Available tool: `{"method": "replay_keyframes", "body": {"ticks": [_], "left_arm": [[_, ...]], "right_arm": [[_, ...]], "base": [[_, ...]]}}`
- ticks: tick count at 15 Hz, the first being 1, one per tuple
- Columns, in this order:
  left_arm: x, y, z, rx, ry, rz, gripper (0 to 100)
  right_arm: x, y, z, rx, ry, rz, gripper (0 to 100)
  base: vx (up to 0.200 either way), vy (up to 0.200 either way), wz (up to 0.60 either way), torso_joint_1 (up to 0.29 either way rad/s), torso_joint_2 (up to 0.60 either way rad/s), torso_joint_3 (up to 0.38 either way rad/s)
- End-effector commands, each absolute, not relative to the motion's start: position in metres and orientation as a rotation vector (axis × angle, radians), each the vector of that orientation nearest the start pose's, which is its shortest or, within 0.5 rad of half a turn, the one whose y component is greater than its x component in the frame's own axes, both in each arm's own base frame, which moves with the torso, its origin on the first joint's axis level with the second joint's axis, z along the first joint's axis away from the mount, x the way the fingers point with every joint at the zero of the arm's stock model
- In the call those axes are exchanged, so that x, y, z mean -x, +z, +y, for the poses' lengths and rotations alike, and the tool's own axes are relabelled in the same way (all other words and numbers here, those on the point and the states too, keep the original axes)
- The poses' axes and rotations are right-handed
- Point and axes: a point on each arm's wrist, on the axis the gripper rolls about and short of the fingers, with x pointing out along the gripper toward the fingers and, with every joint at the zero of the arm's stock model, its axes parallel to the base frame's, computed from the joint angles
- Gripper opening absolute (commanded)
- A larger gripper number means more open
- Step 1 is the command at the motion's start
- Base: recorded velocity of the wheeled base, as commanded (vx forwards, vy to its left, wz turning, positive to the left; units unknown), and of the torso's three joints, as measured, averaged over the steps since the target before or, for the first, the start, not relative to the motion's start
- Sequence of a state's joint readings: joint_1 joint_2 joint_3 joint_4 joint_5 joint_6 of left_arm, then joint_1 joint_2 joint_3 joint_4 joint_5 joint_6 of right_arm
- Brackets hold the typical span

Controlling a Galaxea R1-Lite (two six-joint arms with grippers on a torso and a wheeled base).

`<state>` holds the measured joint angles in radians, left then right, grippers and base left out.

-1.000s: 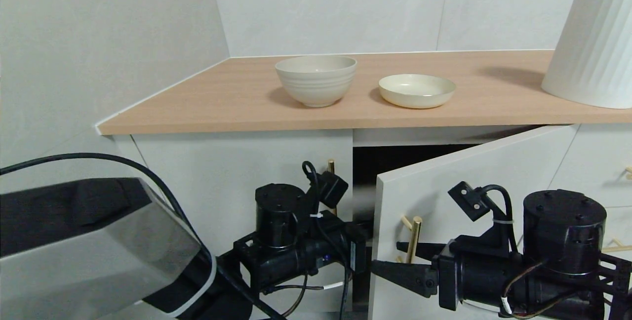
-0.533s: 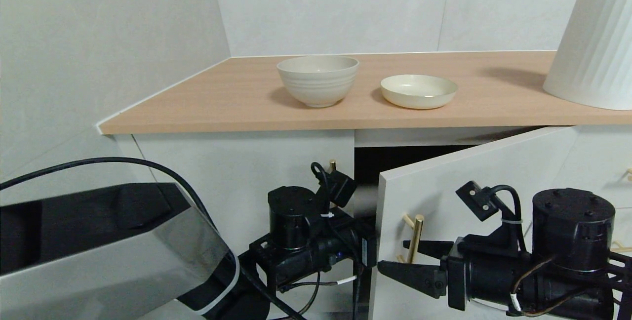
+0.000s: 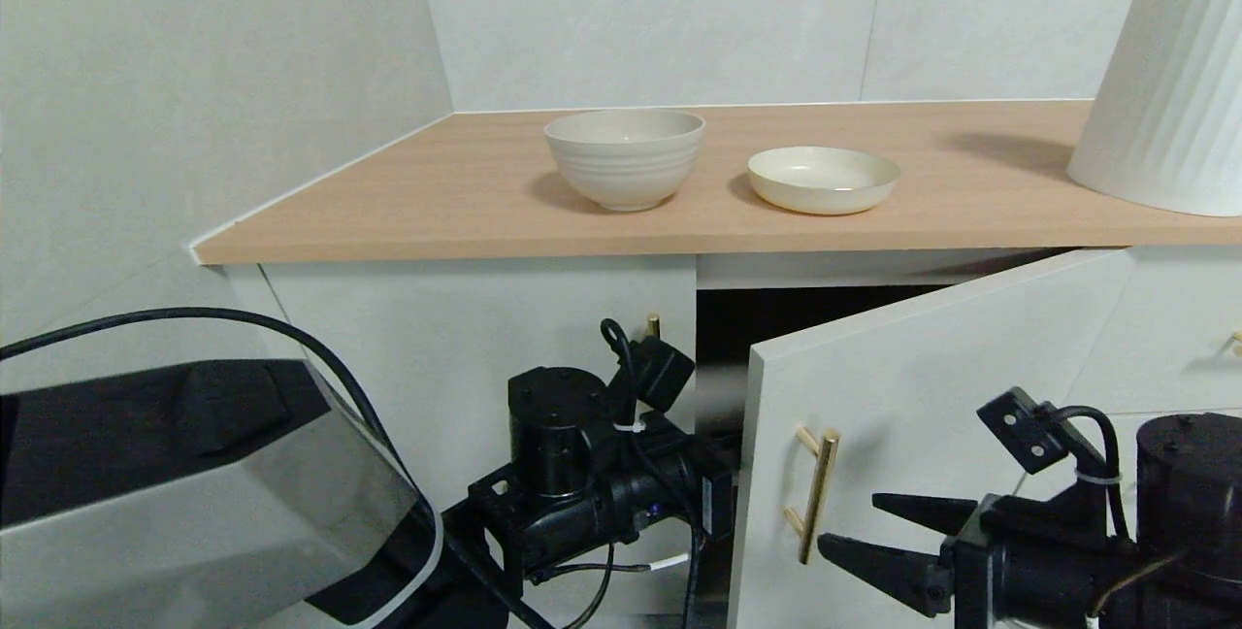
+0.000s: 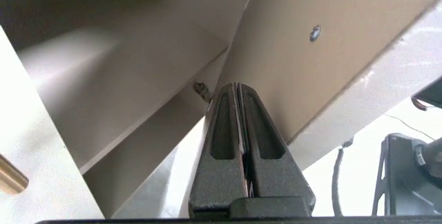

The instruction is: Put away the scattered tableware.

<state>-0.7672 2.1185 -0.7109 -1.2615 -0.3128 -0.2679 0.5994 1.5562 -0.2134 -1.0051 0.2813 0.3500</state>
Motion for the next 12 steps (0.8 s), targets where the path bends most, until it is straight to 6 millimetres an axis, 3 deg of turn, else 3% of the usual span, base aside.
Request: {"method": "replay_keyframes", "body": {"ticks": [1,5,11,12], "left_arm": [[-0.25,0.084,-0.252,0.206,-1.053,0.295,0],[-0.248,0.08,-0.256,0.204,-1.063,0.308,0],[-0.249,0.074,-0.261,0.197,-1.07,0.324,0],[-0.25,0.073,-0.263,0.196,-1.071,0.329,0]], "right_arm": [[-0.15,0.115,0.11,-0.269,0.806,0.48,100],[-0.146,0.119,0.108,-0.271,0.813,0.456,100],[-0.143,0.118,0.112,-0.265,0.839,0.465,100],[-0.143,0.118,0.112,-0.264,0.84,0.466,100]], "base": [[0.0,0.0,0.0,0.0,0.0,0.0],[0.0,0.0,0.0,0.0,0.0,0.0],[-0.2,0.0,0.0,0.001,0.0,0.003],[0.0,0.0,0.0,0.0,0.0,0.0]]}}
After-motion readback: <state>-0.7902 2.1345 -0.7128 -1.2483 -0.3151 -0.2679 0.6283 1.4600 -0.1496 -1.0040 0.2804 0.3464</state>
